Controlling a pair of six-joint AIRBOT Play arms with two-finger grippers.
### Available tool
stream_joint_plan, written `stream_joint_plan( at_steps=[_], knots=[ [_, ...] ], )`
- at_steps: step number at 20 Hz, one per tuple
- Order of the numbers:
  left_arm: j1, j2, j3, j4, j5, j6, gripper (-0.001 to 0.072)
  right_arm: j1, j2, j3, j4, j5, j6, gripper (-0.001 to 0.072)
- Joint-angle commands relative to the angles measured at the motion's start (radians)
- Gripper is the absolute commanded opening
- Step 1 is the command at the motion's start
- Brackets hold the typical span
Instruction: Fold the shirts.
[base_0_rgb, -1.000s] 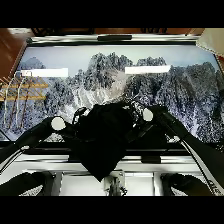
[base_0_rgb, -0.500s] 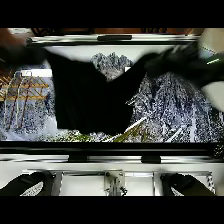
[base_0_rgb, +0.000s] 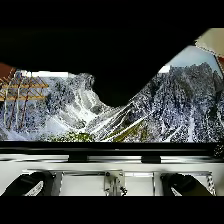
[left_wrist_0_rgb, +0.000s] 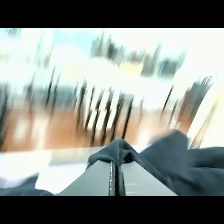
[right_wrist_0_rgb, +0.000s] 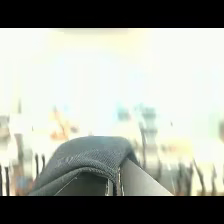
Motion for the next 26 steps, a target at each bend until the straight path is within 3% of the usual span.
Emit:
stream_joint_plan(
  at_steps=[1,3,5,6,8,11,14,16,17,18,19,23,26],
  knots=[
    [0.002,0.088,-0.291,0.121,-0.248,-0.063,0.0049,0.0,0.003,0.019,-0.009,0.462,-0.012,0.0077],
    [0.001,0.099,-0.523,0.114,-0.256,-0.063,0.0048,0.0,-0.048,-0.028,-0.02,0.845,-0.013,0.0077],
    [0.001,0.092,-0.778,0.107,-0.204,-0.11,0.0048,0.0,-0.067,-0.216,-0.013,1.023,-0.011,0.0077],
    [0.001,0.087,-0.907,0.07,-0.154,-0.162,0.0048,0.0,-0.063,-0.339,0.02,1.03,-0.001,0.0077],
    [0.001,0.085,-1.12,-0.035,-0.072,-0.168,0.0048,0.0,-0.061,-0.604,0.083,1.012,0.043,0.0077],
    [0.001,0.086,-1.299,-0.137,-0.075,-0.159,0.0048,0.001,-0.061,-0.957,0.25,0.937,0.102,0.0077],
    [0.001,0.086,-1.334,-0.218,-0.099,-0.04,0.0049,0.001,-0.061,-1.152,0.409,0.845,0.111,0.0079],
    [0.001,0.086,-1.327,-0.228,-0.098,-0.009,0.0049,0.0,-0.061,-1.186,0.426,0.832,0.116,0.0087],
    [0.002,0.086,-1.323,-0.227,-0.098,-0.009,0.0049,0.0,-0.059,-1.185,0.415,0.829,0.116,0.0155],
    [0.002,0.086,-1.318,-0.227,-0.099,-0.006,0.005,0.0,-0.056,-1.185,0.401,0.828,0.114,0.0386],
    [0.001,0.086,-1.313,-0.228,-0.101,0.009,0.0051,0.0,-0.051,-1.185,0.394,0.829,0.097,0.0516],
    [0.002,0.086,-1.289,-0.227,-0.169,0.107,0.005,0.0,-0.039,-1.08,0.386,0.82,0.047,0.0515],
    [0.002,0.085,-1.272,-0.227,-0.176,0.122,0.005,0.0,-0.039,-0.901,0.318,0.661,0.035,0.0516]
  ],
)
